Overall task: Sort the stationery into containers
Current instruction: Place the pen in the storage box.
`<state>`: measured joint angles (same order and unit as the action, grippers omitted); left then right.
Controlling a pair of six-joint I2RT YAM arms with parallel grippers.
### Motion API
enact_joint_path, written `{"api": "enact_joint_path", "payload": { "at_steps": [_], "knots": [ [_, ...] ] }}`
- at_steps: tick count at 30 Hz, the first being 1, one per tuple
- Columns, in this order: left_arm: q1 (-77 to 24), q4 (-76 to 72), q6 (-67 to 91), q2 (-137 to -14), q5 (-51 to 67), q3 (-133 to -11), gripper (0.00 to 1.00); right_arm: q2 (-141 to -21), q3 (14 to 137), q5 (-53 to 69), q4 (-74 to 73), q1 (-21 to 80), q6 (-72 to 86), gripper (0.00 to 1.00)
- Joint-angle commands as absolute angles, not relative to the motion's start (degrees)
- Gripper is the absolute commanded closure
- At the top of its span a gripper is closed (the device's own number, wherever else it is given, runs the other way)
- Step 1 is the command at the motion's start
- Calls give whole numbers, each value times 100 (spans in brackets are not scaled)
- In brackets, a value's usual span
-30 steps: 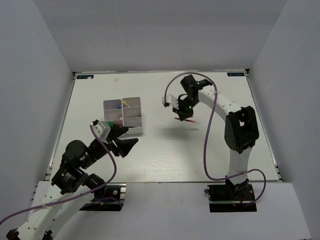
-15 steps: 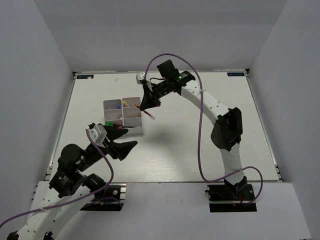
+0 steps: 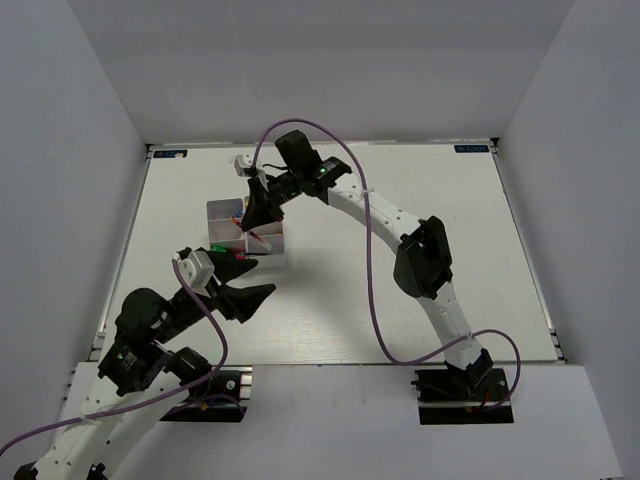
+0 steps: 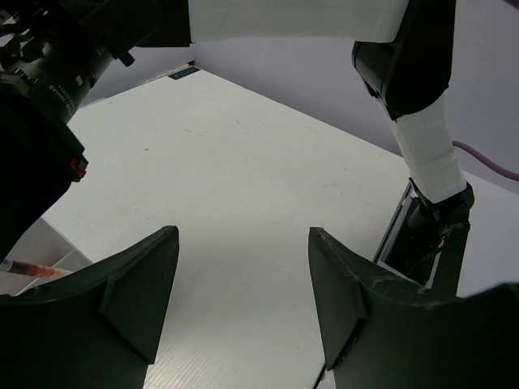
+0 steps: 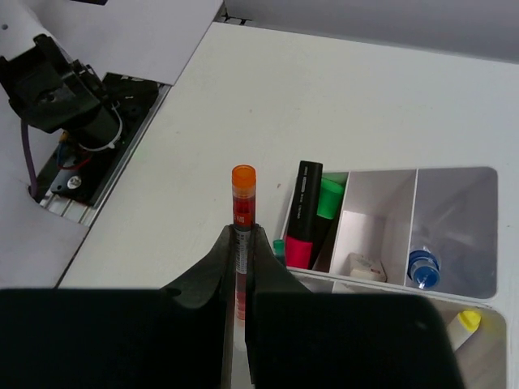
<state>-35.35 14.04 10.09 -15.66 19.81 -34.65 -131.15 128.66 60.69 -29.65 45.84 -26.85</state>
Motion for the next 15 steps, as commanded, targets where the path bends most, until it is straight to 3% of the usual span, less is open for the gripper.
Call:
{"api": "enact_joint_path", "payload": {
  "at_steps": [1,12,14,15],
  "knots": [
    [-3507,1301,958,-1547,2057,-3498,25,-13367,13148,6205,-2549,4527,-2479,100],
    [-3507,1301,958,-1547,2057,-3498,25,-13693,13052,5915,-2821,4491,-3347,100],
    [-3507,1301,958,-1547,2057,-3498,25,-13676,12990,5915,-3013,4483,-3506,90],
    [-3507,1301,958,-1547,2057,-3498,25,-13641,12973,5915,-3076,4491,-3611,75]
  ]
}}
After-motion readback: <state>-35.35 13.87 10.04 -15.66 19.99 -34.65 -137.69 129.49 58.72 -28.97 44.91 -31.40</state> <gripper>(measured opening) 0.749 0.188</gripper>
